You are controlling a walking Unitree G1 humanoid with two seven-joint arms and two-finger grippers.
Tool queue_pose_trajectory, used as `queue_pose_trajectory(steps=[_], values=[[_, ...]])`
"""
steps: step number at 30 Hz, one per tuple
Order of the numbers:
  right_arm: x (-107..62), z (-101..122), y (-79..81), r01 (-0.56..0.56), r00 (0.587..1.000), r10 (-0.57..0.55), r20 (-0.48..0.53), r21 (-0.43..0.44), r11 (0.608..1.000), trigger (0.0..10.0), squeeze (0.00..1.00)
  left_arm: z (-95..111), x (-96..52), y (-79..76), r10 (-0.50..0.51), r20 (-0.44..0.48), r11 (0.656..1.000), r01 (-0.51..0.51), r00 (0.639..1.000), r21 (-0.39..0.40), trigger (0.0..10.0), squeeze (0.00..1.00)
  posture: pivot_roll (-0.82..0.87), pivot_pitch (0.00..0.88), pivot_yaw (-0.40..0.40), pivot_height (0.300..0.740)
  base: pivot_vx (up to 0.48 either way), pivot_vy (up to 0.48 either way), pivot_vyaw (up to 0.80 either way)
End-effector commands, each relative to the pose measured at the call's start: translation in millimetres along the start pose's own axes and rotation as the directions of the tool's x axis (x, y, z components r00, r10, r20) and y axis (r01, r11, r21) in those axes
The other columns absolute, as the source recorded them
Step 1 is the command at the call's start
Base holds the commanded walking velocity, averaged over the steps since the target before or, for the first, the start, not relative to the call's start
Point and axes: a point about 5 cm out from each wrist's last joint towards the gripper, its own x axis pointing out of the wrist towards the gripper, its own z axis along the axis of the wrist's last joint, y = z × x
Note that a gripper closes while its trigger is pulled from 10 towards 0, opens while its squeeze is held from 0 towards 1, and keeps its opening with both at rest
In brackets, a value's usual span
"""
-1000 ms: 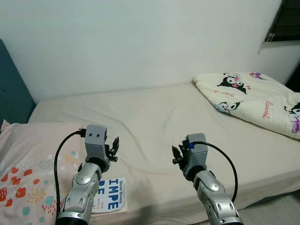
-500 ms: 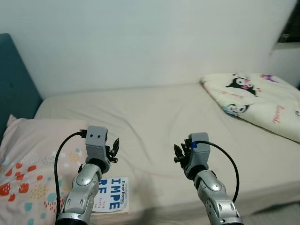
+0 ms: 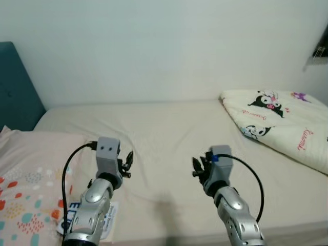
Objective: Clean up the room
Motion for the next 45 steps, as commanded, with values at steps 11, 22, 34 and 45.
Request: queue_pose_trajectory(steps=[11,22,34,45], values=[[-2.4,1.5,-1.3,0.004,1.000,-0.004,0.009,0.021,1.000,10.0,0.00,-5.2,-2.2,0.4,-0.014,-0.056,1.000,0.012,0.998,-0.021,10.0,0.00,-0.01,0.005,-0.010,0.740,0.000,-0.150,0.00],[-4.4,0.9,-4.9,0.019,1.000,-0.019,0.009,0.029,0.999,10.0,0.00,-3.1,0.0,1.4,-0.021,-0.047,1.000,0.022,0.999,0.006,10.0,0.00,-0.02,0.011,0.002,0.740,0.000,0.217,0.00],[-6.1,-0.1,-7.0,0.024,1.000,-0.024,0.004,0.034,0.999,10.0,0.00,-5.1,-1.6,-0.3,-0.021,-0.049,1.000,0.022,0.999,0.018,10.0,0.00,-0.02,0.019,-0.002,0.740,0.000,0.000,0.00],[-5.0,1.2,-8.7,0.036,0.999,-0.036,0.004,-0.025,0.999,10.0,0.00,-5.6,-1.8,-2.3,-0.023,-0.046,0.999,0.024,0.999,0.023,10.0,0.00,-0.02,0.021,-0.005,0.740,0.000,-0.030,0.07]])
